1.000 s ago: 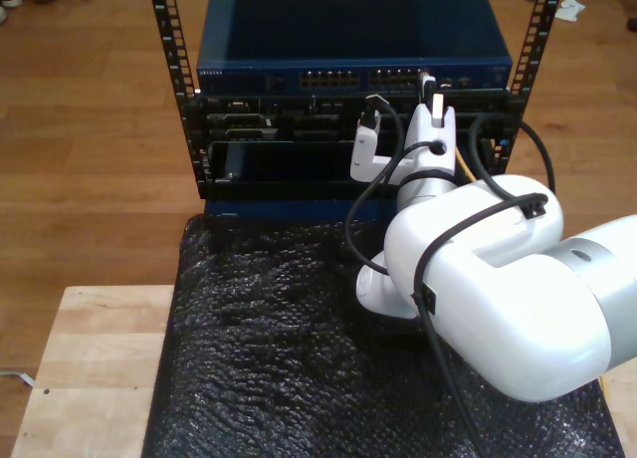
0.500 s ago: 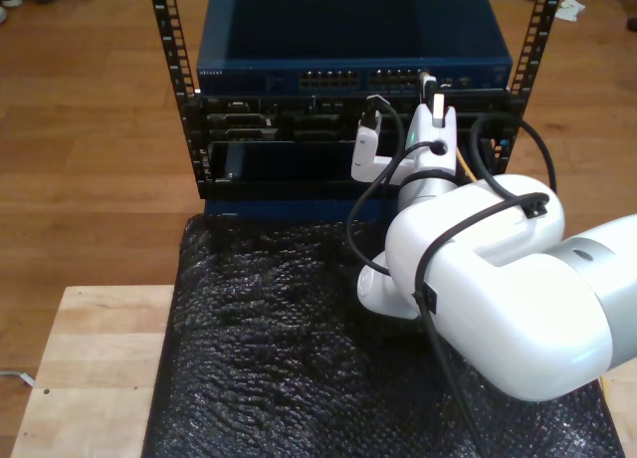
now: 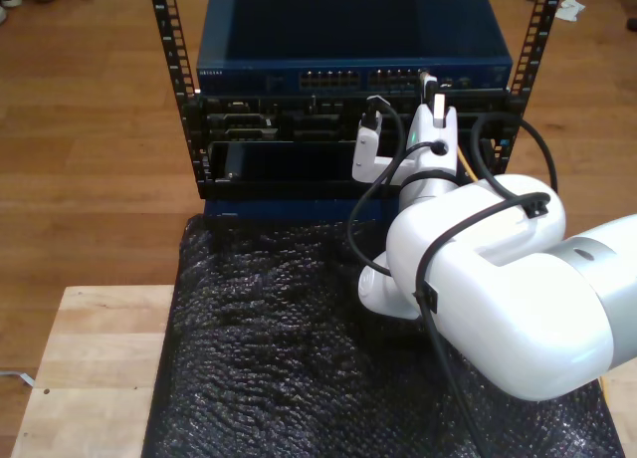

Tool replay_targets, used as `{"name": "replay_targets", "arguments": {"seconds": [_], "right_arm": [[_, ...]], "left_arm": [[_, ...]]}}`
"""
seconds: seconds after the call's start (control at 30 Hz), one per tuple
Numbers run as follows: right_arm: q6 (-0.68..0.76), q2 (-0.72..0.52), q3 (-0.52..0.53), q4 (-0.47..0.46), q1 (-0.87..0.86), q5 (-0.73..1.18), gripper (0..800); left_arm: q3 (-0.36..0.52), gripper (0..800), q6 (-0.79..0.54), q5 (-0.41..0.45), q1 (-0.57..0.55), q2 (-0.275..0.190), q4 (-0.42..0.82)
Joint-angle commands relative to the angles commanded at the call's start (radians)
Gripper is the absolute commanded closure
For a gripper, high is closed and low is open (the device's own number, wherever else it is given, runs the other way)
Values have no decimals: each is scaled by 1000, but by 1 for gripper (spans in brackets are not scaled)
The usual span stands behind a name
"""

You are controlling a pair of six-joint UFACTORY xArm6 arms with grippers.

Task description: Grab the cable and plug it in

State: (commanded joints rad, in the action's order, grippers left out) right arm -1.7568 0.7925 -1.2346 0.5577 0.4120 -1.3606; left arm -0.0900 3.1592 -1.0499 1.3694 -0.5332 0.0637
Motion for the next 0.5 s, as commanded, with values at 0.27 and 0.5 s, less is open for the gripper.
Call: {"name": "replay_targets", "arguments": {"seconds": [0.27, 0.5], "right_arm": [[-2, -2, 0, 0, 3, -11, 800], [-2, -2, -2, 0, 3, -9, 800]], "left_arm": [[2, 0, 0, 0, 0, 0, 0], [0, 0, 0, 0, 0, 0, 0]]}}
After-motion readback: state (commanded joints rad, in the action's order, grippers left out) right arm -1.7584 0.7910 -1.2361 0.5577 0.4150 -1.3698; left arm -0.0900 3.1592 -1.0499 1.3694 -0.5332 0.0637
